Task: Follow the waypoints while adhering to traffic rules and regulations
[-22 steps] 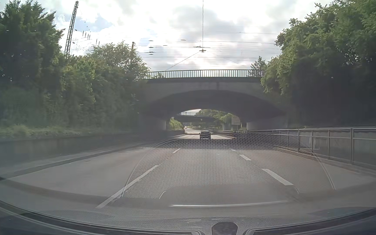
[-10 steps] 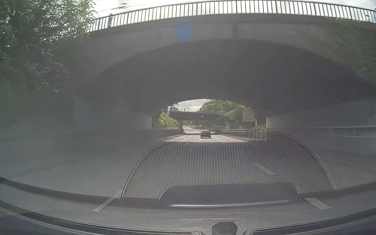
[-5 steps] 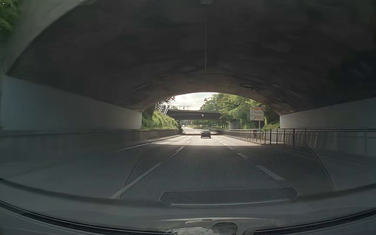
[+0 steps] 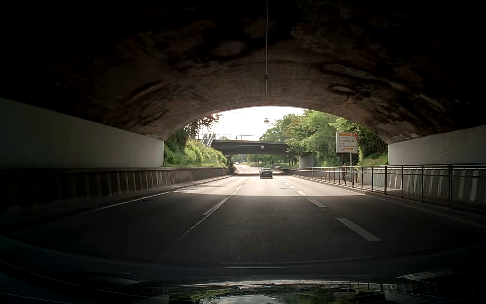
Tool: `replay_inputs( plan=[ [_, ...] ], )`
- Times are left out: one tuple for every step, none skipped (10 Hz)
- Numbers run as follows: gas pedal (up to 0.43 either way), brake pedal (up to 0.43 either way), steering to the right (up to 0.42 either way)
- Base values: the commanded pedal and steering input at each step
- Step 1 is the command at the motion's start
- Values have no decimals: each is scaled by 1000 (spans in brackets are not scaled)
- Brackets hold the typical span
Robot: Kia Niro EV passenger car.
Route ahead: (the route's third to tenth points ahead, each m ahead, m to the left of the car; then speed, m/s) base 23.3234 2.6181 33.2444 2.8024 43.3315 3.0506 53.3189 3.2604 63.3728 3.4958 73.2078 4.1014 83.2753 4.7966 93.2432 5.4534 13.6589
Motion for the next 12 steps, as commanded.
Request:
replay_inputs(
  plan=[
    [87, 0, -1],
    [87, 0, -1],
    [87, 0, 0],
    [87, 0, 0],
    [87, 0, 0],
    [87, 0, 1],
    [87, 0, 1],
    [87, 0, 1],
    [87, 0, 1],
    [87, 0, 1],
    [87, 0, 1],
    [87, 0, 1]
  ],
)
